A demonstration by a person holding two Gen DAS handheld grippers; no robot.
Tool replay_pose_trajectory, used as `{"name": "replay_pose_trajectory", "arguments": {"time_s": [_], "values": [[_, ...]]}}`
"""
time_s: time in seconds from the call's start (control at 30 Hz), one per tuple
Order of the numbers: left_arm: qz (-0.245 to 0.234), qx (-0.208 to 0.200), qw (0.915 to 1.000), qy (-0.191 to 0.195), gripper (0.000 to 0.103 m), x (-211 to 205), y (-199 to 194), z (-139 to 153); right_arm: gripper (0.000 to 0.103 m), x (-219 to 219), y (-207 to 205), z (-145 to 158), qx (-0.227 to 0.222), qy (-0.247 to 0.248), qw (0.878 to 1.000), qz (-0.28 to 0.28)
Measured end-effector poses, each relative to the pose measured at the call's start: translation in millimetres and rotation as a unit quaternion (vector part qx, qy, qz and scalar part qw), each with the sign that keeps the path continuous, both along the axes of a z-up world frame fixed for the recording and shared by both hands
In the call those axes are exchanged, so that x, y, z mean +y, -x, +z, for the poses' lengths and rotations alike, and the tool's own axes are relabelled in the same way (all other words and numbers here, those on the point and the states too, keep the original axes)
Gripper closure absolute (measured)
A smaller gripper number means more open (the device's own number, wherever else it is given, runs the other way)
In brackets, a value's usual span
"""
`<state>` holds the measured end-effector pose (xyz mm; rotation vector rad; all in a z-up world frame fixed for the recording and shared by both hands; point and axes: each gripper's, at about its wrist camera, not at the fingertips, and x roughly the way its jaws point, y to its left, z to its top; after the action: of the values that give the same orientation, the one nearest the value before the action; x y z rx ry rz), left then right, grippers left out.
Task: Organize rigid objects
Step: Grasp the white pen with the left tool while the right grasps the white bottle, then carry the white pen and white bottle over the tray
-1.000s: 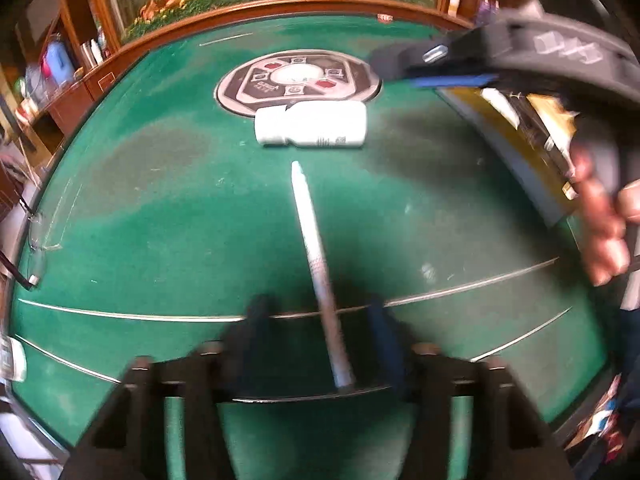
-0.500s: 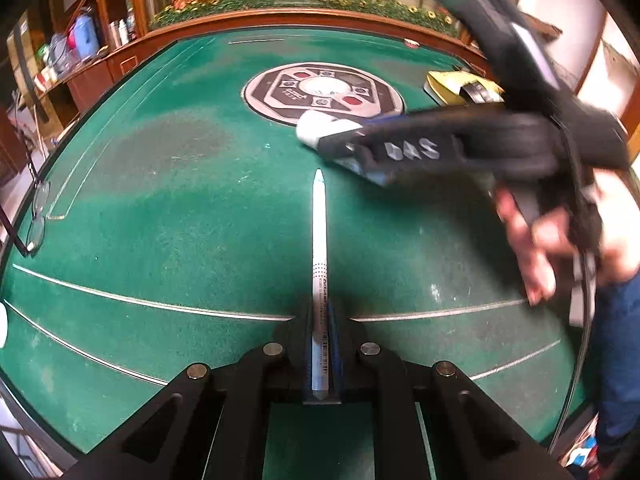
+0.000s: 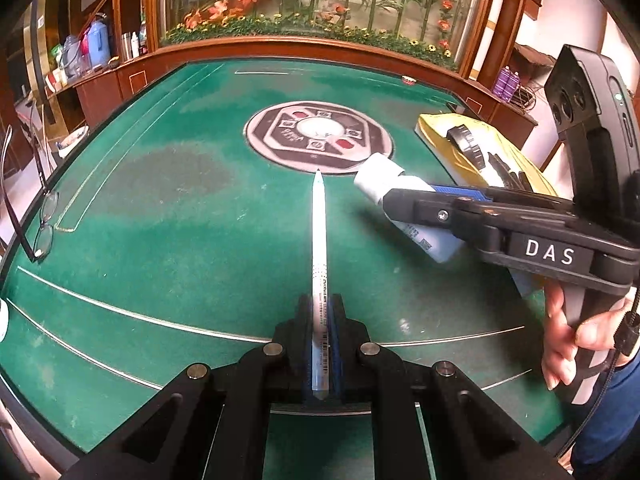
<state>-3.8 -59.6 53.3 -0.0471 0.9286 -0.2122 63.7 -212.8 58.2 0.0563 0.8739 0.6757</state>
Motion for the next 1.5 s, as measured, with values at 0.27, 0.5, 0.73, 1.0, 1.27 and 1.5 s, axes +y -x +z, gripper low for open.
{"name": "replay_pose_trajectory", "arguments": {"time_s": [0.27,0.5,0.73,1.0,1.27,1.5], "values": [[-0.023,-0.014,0.9996,-0.001,0.096,-30.3,-6.3,14.1,0.068,-38.6,0.5,7.7,0.014,-0.038,0.999,-0.029],[-0.066,-0.027,0.9975,0.001,0.096,-81.9,-25.7,38.6,0.068,-109.9,-3.4,18.1,0.005,-0.068,0.992,-0.106],[-0.117,-0.031,0.9926,0.003,0.096,-148.7,-43.8,49.7,0.068,-188.1,-9.7,17.1,0.004,-0.092,0.974,-0.205],[-0.142,-0.012,0.9893,0.031,0.096,-212.4,-76.7,41.0,0.068,-229.3,-15.3,8.7,0.006,-0.073,0.95,-0.304],[-0.159,-0.011,0.9868,0.027,0.096,-231.7,-92.4,17.3,0.068,-235.4,-26.0,-1.9,0.019,-0.034,0.943,-0.33],[-0.162,-0.017,0.9864,0.021,0.096,-226.0,-89.8,11.8,0.068,-225.6,-26.6,-5.6,0.013,0.001,0.942,-0.334]]}}
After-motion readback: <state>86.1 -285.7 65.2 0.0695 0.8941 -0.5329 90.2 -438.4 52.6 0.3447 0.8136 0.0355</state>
